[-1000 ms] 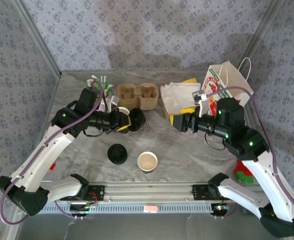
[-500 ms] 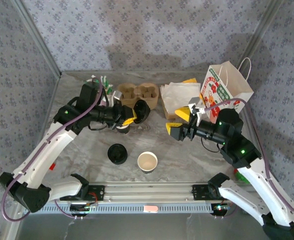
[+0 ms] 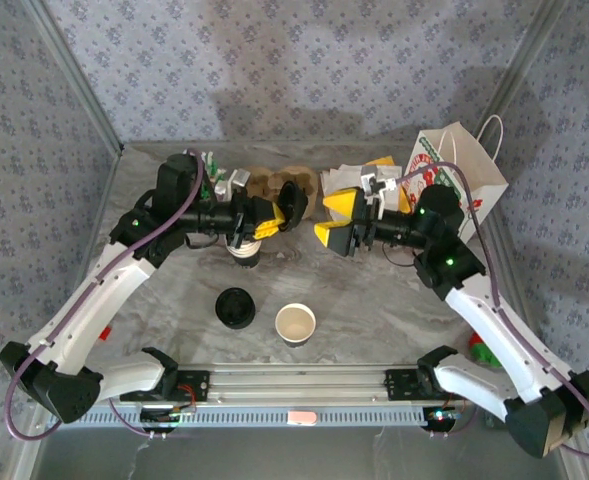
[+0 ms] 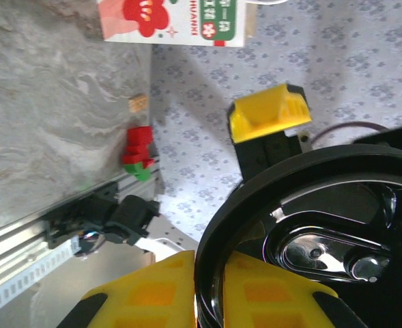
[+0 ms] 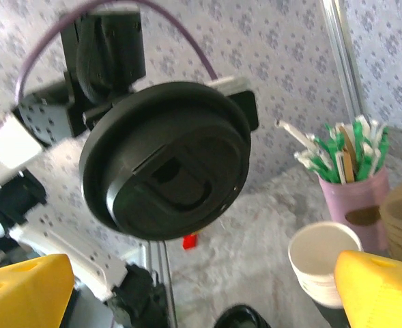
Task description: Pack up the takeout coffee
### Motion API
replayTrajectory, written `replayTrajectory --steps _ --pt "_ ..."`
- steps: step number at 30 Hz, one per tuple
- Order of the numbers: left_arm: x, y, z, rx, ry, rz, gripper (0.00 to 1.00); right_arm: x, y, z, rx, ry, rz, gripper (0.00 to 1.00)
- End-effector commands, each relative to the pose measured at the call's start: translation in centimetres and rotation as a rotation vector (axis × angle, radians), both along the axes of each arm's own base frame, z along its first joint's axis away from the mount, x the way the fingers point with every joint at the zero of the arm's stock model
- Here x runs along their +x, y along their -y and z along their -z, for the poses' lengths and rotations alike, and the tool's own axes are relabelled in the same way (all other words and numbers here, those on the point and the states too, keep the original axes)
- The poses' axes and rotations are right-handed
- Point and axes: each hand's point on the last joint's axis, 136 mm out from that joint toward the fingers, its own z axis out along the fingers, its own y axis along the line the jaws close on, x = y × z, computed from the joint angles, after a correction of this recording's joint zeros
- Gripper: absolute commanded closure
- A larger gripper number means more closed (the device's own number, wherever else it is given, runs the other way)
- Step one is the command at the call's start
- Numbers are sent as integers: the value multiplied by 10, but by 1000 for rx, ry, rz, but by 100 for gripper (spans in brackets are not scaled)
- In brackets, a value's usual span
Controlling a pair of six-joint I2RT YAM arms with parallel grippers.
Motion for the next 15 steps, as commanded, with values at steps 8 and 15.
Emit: replayTrajectory --steps 8,15 --pt "1 14 -41 -169 -12 51 86 -13 0 -50 163 199 -90 0" --pt "-2 18 -47 -163 -59 82 87 -5 -12 -63 177 241 -147 0"
